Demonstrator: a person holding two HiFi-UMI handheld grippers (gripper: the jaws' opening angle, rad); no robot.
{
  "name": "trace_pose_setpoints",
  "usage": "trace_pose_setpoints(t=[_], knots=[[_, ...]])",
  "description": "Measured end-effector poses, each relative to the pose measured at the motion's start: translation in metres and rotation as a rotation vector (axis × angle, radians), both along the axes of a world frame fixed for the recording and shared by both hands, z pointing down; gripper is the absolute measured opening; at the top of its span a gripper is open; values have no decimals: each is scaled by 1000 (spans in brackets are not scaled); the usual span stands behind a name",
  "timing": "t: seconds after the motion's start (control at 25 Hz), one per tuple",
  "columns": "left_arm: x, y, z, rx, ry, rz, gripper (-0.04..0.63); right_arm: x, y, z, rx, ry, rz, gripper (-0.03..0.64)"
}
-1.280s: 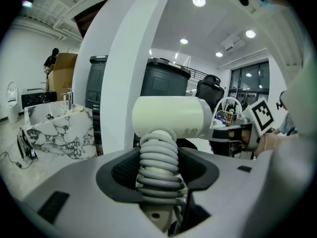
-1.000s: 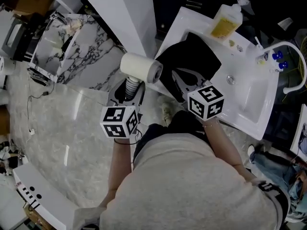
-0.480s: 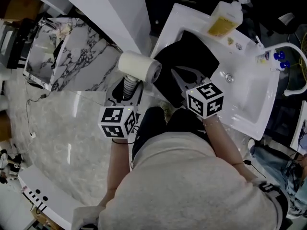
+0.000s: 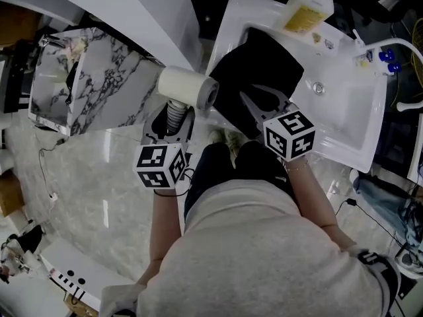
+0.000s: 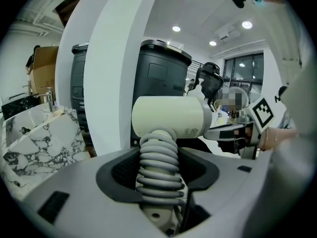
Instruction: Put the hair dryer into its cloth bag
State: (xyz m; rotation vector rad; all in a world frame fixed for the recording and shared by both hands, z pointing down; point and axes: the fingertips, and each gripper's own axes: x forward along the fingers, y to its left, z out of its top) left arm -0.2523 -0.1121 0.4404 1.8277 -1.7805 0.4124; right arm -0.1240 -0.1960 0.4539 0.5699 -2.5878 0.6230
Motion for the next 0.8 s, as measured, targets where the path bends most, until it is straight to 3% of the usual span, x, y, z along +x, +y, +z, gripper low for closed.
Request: trace_pose_setpoints(t=[0.28,0.52,0.72,0.8], knots=[[-5,10,7,-30,3,83,230,0,15,2,13,45,14,128],[1,23,18,-75,3,165,230,-4,42,20,12,145,-67,222],[6,33,25,-106,7,222,230,-1,47,29,37,196,-42,228],[8,36,28,-118,13,247,230,2,44,32,45,212,-10,198]])
